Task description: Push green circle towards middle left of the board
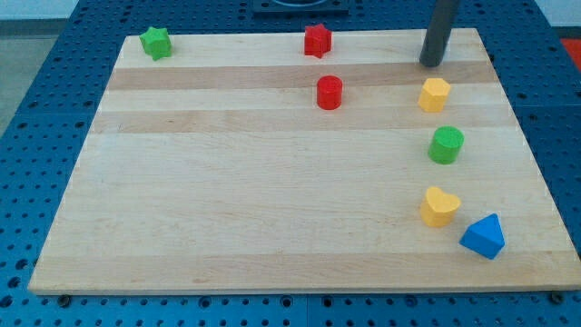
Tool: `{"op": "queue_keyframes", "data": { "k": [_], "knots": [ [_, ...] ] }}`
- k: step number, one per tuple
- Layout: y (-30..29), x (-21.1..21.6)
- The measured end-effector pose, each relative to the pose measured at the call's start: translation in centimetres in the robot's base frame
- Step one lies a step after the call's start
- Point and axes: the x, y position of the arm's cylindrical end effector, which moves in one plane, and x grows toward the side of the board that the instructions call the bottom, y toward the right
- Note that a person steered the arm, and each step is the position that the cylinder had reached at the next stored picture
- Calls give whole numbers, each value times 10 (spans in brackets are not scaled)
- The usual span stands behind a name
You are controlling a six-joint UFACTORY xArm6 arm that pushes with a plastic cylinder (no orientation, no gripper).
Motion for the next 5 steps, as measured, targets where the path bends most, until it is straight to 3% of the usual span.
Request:
{"op": "queue_keyframes", "data": {
  "k": [5],
  "knots": [
    [-53,56]
  ]
}}
